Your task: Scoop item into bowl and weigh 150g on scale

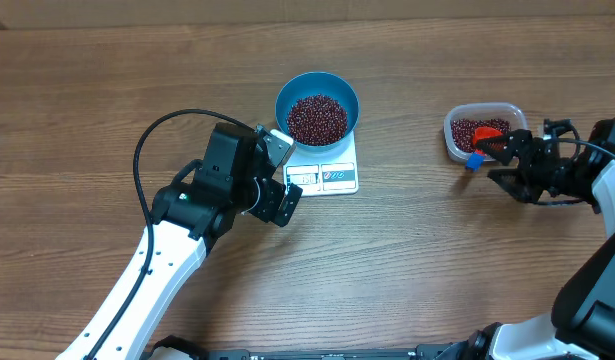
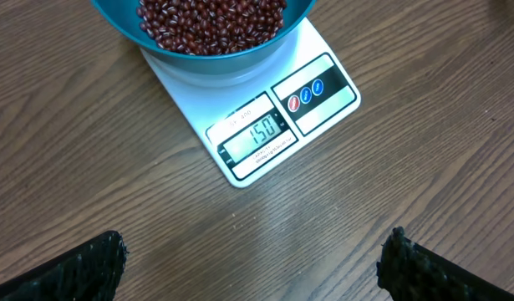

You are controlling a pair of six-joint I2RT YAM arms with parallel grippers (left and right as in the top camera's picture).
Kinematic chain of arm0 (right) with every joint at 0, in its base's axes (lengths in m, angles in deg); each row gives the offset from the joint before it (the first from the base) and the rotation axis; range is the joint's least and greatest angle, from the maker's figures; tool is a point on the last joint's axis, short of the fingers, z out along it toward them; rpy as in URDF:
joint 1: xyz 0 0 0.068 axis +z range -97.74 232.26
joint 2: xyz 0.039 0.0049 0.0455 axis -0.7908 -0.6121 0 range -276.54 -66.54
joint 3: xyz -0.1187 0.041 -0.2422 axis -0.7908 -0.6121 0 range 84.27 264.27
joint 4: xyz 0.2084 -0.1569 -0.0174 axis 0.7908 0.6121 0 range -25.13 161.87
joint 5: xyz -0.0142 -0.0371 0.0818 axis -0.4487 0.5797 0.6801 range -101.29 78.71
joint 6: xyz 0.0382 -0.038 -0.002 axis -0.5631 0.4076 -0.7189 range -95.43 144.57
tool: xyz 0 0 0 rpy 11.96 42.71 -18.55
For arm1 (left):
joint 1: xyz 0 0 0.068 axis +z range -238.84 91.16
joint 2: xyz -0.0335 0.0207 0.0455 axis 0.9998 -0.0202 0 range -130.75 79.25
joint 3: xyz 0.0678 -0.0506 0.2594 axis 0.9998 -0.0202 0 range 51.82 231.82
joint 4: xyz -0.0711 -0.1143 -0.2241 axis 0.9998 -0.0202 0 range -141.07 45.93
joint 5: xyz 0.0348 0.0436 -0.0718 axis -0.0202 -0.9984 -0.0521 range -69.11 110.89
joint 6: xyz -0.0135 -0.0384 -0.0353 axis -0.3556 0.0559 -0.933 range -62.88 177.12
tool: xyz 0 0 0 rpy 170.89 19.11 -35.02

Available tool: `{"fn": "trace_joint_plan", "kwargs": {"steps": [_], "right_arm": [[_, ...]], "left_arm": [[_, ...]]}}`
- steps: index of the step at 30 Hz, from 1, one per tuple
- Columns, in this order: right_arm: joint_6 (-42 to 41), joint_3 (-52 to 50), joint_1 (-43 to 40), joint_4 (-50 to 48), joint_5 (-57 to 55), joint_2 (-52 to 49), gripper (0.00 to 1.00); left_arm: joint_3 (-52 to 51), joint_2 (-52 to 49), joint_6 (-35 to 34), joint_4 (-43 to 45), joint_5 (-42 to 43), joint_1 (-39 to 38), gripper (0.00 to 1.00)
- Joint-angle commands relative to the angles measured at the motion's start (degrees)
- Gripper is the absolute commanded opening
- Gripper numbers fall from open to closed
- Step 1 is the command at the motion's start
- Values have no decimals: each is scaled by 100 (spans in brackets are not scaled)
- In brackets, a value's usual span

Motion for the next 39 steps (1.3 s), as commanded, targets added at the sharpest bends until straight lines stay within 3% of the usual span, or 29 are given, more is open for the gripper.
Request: {"fn": "trace_joint_plan", "kwargs": {"steps": [1, 10, 18, 35, 39], "right_arm": [[-2, 339, -31, 249, -490, 780, 91], [-2, 544, 267, 1300, -1060, 2822, 97], [-323, 544, 597, 2712, -1080, 3910, 100], [-258, 520, 616, 2761, -1836, 3838, 100], [-256, 496, 1355, 1902, -2892, 4406, 100]], "left_arm": [[-17, -44, -35, 22, -31, -37, 100], [-17, -44, -35, 22, -28, -37, 100], [-17, -44, -35, 22, -28, -37, 100], [-20, -44, -33, 22, -31, -37, 100], [-20, -44, -35, 22, -31, -37, 100]]}}
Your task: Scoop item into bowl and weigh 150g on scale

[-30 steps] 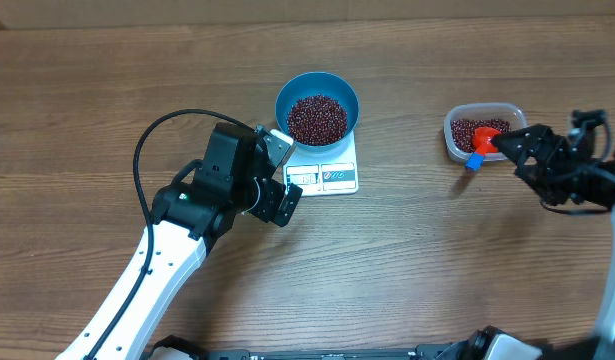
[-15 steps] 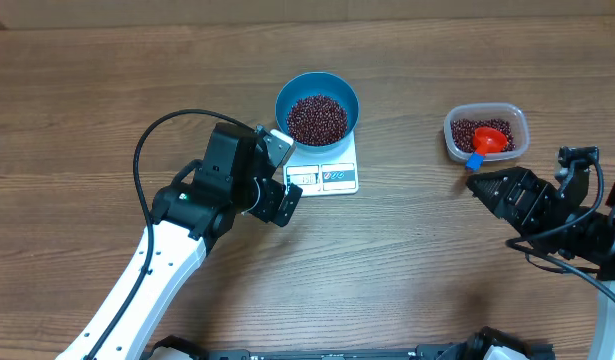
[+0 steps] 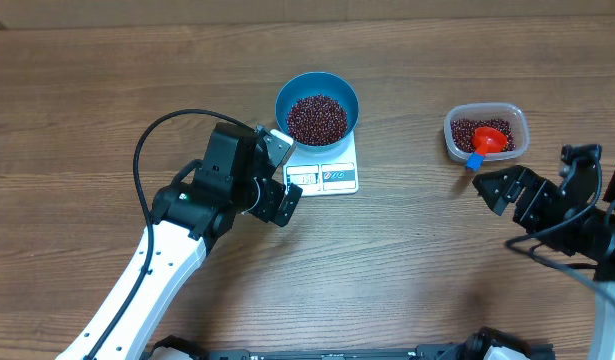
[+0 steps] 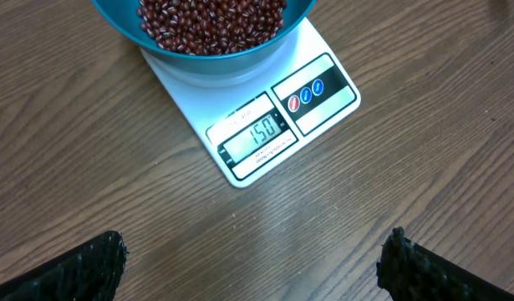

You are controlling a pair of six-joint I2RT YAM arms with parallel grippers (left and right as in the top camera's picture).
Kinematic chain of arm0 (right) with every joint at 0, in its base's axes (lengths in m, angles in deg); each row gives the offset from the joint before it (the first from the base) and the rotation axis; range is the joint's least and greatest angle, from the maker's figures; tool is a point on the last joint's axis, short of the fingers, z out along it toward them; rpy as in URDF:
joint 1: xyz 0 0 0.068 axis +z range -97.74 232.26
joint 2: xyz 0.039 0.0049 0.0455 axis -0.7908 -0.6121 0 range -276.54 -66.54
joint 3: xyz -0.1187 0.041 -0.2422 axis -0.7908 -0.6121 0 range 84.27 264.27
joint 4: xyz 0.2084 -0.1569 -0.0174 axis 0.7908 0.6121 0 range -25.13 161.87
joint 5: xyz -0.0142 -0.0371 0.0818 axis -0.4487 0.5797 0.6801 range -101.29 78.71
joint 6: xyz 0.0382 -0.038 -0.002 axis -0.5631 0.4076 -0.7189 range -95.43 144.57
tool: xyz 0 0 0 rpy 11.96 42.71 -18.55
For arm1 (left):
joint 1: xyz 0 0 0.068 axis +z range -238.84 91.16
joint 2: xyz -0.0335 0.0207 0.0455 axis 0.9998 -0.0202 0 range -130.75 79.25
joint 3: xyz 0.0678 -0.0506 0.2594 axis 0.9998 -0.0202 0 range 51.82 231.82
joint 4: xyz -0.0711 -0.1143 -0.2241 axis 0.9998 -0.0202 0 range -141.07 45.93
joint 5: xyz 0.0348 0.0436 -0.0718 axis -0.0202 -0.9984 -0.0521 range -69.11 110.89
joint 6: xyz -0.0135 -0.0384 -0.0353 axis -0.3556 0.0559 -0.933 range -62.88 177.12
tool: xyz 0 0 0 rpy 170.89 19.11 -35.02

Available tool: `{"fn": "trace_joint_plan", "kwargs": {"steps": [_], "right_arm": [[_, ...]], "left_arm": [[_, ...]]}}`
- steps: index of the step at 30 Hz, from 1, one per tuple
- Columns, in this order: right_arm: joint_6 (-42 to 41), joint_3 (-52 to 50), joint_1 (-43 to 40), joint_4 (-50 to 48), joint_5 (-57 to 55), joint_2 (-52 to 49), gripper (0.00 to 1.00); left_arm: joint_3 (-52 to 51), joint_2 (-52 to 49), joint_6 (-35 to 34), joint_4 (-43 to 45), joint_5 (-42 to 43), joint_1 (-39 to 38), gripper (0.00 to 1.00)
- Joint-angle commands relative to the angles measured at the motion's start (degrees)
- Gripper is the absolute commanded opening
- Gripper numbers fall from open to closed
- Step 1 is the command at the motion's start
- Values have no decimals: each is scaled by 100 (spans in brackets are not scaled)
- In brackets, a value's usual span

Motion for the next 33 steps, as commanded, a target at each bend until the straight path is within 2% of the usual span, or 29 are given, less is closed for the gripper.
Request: {"fn": "trace_joint_plan", "kwargs": {"steps": [1, 5, 12, 23, 33], "right_arm": [[37, 15, 669, -487, -1032, 544, 100], [35, -282, 1495, -1427, -1956, 1246, 100], [39, -1130, 1899, -2430, -2105, 2157, 100], [35, -3976, 2581, -4927, -2507, 3910, 100], [33, -5947, 2675, -6314, -2531, 5095, 100]], "left_arm": [[-20, -44, -35, 22, -31, -37, 100], [-20, -44, -35, 22, -28, -37, 100], [-20, -44, -35, 22, -28, -37, 100], [-20, -44, -35, 22, -28, -37, 100], [-17, -44, -35, 22, -28, -37, 100]]}}
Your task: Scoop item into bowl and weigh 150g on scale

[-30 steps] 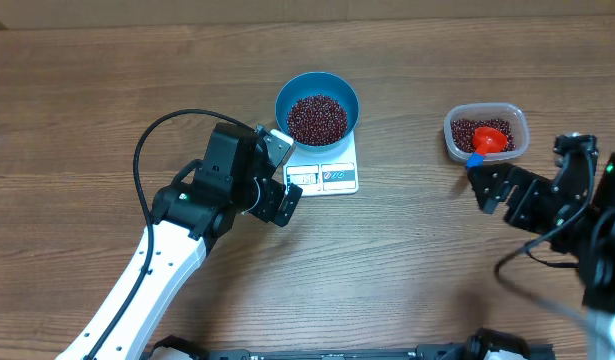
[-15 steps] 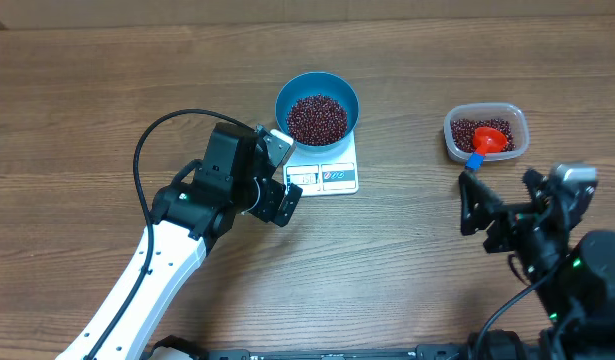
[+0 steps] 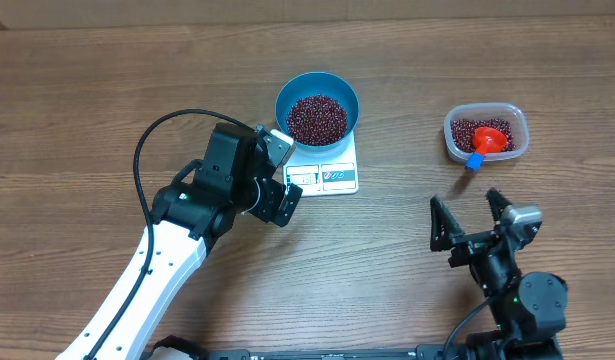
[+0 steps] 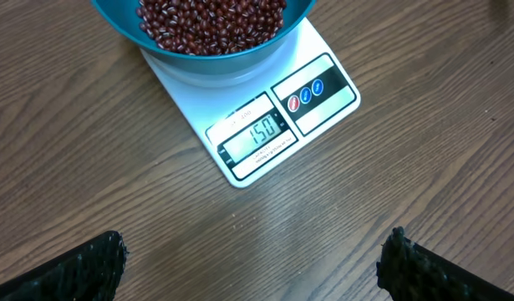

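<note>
A blue bowl (image 3: 317,108) of dark red beans stands on the white scale (image 3: 325,176), whose display (image 4: 258,134) reads 150. At the right, a clear tub (image 3: 486,133) of beans holds an orange scoop (image 3: 488,141) with a blue handle. My left gripper (image 3: 276,172) hovers open just left of the scale; its fingertips (image 4: 89,263) are wide apart over bare wood. My right gripper (image 3: 470,212) stands open at the front right, well short of the tub, with nothing between its fingers.
The wooden table (image 3: 107,80) carries only the scale, bowl and tub. The left arm's black cable (image 3: 152,135) loops over the table at left. The right arm's base (image 3: 532,300) sits at the front right edge.
My right arm has drawn back from beside the tub to the front right edge, gripper still open. The scoop stays in the tub. The left arm and the 150 reading are unchanged.
My right gripper was at the tub, around the scoop's handle. Then it stood open and apart from the tub, with the scoop left lying in the beans. Now it is pulled back near its base. The scale has read 150 throughout.
</note>
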You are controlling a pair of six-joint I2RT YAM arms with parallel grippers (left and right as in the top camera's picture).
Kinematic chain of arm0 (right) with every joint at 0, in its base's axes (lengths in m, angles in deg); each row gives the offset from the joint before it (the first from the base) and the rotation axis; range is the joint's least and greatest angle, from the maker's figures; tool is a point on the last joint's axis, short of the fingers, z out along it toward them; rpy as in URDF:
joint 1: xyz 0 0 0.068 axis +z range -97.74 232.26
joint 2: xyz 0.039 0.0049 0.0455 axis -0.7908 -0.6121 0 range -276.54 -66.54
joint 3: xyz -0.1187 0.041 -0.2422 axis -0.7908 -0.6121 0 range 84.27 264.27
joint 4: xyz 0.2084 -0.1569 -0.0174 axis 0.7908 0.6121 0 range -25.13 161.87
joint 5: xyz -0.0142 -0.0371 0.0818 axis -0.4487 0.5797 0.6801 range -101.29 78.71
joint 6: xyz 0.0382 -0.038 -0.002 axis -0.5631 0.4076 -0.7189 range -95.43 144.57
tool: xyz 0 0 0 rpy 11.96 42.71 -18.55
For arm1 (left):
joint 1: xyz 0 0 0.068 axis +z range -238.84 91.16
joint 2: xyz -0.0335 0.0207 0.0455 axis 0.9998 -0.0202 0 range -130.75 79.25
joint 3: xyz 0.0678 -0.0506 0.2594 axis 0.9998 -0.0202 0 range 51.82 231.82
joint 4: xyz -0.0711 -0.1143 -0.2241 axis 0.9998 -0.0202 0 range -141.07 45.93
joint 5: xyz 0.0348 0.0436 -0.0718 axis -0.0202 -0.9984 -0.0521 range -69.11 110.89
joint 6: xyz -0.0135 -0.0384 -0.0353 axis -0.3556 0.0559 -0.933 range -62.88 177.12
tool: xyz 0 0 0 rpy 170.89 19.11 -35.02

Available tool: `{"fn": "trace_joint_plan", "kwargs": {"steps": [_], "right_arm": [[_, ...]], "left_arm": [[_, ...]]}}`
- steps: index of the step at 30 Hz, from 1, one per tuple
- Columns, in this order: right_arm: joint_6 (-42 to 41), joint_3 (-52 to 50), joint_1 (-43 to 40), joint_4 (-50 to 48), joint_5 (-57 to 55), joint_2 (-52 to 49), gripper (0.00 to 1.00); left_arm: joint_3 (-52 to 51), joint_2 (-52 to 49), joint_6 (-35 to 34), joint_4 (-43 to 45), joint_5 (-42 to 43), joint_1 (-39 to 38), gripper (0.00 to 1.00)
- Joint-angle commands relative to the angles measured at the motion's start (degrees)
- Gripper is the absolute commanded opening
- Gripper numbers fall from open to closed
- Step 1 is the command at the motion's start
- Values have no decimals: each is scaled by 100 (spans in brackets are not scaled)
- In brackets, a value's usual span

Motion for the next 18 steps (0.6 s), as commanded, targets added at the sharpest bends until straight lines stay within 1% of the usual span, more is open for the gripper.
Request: {"fn": "trace_joint_plan", "kwargs": {"steps": [1, 11, 18], "right_arm": [[15, -426, 33, -221, -79, 382, 100], [11, -1071, 33, -330, -92, 774, 100], [13, -1126, 33, -422, -96, 935, 100]], "left_arm": [[-20, -44, -35, 22, -31, -37, 99], [-20, -44, -35, 22, -31, -37, 99], [-20, -44, -33, 22, -28, -37, 100]]}}
